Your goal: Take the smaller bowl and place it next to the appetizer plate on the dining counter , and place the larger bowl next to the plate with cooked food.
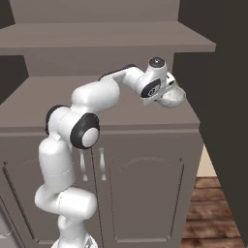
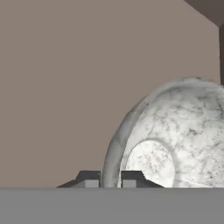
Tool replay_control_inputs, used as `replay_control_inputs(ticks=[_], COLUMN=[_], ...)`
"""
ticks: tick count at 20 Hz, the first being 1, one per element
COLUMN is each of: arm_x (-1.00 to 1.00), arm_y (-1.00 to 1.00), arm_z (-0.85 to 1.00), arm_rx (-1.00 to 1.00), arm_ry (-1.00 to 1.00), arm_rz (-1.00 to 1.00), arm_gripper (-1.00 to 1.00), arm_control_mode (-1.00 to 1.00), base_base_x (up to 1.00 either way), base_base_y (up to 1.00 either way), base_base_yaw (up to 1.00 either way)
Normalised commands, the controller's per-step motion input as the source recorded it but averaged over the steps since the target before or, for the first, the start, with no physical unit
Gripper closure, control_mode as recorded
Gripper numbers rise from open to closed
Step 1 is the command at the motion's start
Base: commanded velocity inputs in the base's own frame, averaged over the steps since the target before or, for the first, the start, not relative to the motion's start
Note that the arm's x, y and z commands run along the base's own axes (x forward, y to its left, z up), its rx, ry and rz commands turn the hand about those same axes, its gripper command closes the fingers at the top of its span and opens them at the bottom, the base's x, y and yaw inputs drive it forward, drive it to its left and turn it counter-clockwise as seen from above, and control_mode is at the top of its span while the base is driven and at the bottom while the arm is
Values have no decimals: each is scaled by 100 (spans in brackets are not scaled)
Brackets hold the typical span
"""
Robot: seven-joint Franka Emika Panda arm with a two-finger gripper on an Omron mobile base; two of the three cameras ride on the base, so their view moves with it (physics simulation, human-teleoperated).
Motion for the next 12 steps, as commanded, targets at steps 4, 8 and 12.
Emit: replay_control_inputs(ticks=[4, 8, 12], arm_x=[-47, -92, -100], arm_y=[18, 45, 32], arm_z=[-60, -71, -25], arm_rx=[0, -3, -4], arm_ry=[0, 0, 0], arm_rz=[4, 13, 15], arm_gripper=[100, 100, 100], arm_control_mode=[-100, -100, -100], base_base_x=[0, 0, 0], base_base_y=[0, 0, 0], base_base_yaw=[0, 0, 0])
